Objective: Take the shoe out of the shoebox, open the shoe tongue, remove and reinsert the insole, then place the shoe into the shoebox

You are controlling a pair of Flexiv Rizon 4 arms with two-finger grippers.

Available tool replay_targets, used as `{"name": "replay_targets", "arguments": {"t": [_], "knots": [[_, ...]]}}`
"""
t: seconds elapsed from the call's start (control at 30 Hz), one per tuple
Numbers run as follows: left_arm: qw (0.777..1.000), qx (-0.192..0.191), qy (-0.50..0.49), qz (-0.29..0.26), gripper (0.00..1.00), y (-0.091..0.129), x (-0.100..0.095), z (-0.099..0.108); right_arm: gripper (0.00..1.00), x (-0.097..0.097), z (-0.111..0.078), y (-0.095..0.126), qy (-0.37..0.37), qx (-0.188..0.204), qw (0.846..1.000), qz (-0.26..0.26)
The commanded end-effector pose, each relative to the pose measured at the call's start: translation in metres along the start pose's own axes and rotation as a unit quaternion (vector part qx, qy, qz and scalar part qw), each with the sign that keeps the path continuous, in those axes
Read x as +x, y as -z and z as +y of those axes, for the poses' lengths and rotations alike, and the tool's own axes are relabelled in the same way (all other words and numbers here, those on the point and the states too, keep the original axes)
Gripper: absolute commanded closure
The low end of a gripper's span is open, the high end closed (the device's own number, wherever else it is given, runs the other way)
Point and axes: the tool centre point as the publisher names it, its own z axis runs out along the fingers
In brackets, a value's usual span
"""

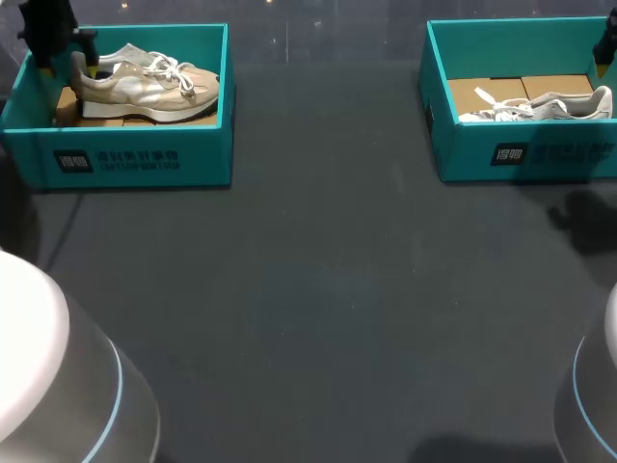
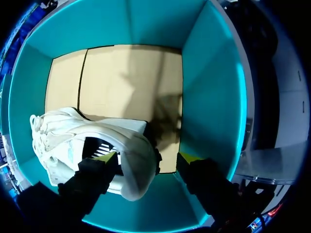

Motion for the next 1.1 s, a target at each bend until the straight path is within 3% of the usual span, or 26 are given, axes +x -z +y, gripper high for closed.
{"name": "replay_targets", "arguments": {"t": [0.03,0.3,0.47,1.0,1.03,1.1], "knots": [[1.000,0.011,0.001,0.004,0.22,-0.009,0.000,0.012,0.00,0.000,0.000,0.000,0.000,0.000,1.000,-0.001],[1.000,0.020,0.000,0.010,0.19,-0.019,0.000,0.013,0.00,0.000,0.000,0.000,0.000,0.000,1.000,-0.001],[1.000,0.026,0.002,0.012,0.32,-0.022,-0.001,0.016,0.00,0.000,0.000,0.000,0.000,0.000,1.000,-0.001],[0.999,0.038,-0.002,0.022,0.35,-0.032,-0.003,0.016,0.00,0.000,0.000,0.000,0.000,0.000,1.000,-0.001],[0.999,0.039,-0.002,0.022,0.41,-0.032,-0.003,0.016,0.00,0.000,0.000,0.000,0.000,0.000,1.000,-0.001],[0.999,0.038,-0.002,0.024,0.65,-0.033,-0.003,0.015,0.00,0.000,0.000,0.000,0.000,0.000,1.000,-0.001]]}}
